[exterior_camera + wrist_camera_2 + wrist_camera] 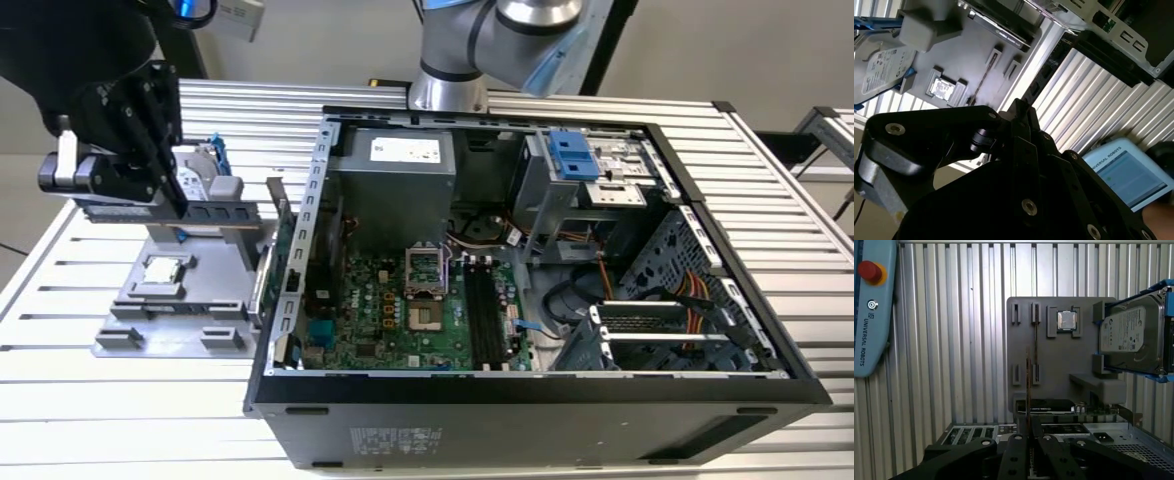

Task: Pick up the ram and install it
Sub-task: 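Pick up the ram and move it above insertion slot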

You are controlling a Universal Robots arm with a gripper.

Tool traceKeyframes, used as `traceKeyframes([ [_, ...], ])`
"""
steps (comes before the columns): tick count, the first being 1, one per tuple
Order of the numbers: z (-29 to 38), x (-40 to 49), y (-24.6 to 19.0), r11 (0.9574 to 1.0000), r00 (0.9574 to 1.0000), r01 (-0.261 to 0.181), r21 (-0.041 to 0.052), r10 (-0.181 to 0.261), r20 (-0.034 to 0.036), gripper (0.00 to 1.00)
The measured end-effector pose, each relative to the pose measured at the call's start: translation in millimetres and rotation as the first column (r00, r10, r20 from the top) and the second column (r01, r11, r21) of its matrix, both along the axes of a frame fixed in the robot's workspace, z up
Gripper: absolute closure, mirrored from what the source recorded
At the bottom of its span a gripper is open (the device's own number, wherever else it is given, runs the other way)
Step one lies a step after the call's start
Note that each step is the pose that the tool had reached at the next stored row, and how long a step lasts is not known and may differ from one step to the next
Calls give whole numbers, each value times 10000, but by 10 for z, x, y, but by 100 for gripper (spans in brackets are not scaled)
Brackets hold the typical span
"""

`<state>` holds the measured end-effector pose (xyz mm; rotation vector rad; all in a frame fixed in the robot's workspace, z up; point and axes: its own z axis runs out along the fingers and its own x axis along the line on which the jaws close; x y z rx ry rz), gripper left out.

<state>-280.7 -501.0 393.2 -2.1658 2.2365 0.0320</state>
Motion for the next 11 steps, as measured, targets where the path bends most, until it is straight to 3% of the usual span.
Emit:
traceKeyframes([
  [11, 0, 102, 0, 10000, 10000, 0, 0, 0, -4, 100],
])
